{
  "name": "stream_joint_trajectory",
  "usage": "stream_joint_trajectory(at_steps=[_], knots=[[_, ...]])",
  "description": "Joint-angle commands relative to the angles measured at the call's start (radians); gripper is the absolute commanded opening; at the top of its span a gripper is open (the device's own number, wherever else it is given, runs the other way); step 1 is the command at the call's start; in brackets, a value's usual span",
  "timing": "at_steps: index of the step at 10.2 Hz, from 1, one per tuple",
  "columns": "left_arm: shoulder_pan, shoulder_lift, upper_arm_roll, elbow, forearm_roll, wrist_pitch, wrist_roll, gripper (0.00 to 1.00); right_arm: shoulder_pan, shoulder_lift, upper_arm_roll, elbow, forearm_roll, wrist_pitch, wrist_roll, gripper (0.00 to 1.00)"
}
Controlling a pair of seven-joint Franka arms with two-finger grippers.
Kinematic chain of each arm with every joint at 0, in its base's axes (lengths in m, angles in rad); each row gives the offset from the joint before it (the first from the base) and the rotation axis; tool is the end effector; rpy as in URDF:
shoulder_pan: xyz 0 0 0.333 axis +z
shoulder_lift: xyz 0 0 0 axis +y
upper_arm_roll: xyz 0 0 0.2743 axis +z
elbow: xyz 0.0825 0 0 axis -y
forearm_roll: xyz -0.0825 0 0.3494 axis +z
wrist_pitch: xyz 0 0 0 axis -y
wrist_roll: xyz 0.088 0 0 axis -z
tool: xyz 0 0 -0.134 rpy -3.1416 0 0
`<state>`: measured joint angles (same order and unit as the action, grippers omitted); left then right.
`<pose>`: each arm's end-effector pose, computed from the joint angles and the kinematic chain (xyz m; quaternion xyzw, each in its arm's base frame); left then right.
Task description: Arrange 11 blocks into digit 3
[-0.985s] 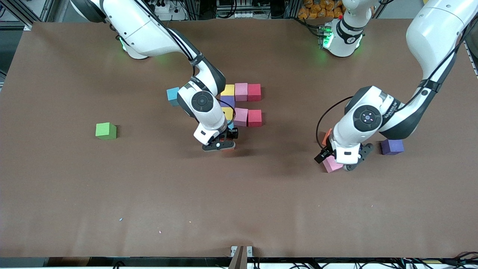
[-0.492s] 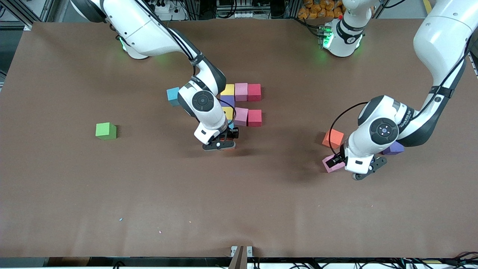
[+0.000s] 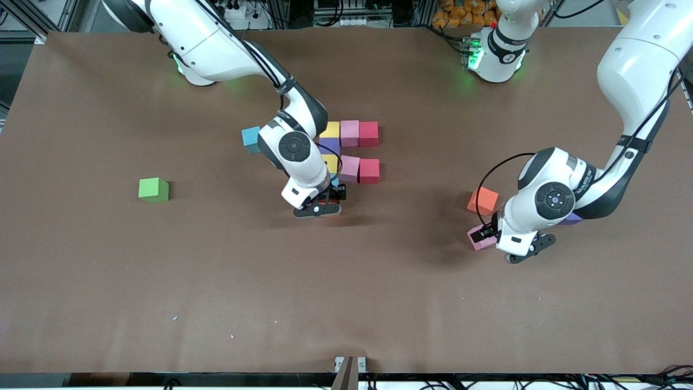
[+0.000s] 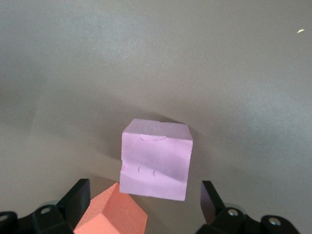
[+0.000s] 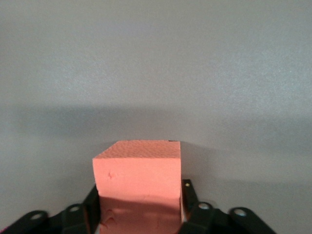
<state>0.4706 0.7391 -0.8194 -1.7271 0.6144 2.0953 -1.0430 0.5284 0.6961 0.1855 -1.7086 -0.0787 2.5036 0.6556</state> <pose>0.5873 -0.1392 0.2125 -0.9732 -0.2262 0.0361 0.0218 0.4873 0.4112 0.1691 -0.9973 -0.0350 -0.0226 0.0609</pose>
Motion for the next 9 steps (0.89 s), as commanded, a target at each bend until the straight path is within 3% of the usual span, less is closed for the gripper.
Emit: stream_joint_trajectory(at_steps=[1, 6, 9], knots=[[-0.012, 0.016, 0.017, 0.02, 0.016, 0.008, 0.027, 1.0, -0.01, -0.035, 0.009, -0.031, -0.001, -0.002, 0.01, 1.0], [-0.041, 0.039, 0.063, 0.02, 0.021, 0.068, 0.027, 1.0, -0.034, -0.11, 0.009, -0.013, -0.001, -0.109, -0.019, 1.0], [-0.053, 0.04, 0.077, 0.02, 0.019, 0.074, 0.027, 1.0, -0.1, -0.17, 0.006, -0.013, 0.0, -0.262, -0.256, 1.0]])
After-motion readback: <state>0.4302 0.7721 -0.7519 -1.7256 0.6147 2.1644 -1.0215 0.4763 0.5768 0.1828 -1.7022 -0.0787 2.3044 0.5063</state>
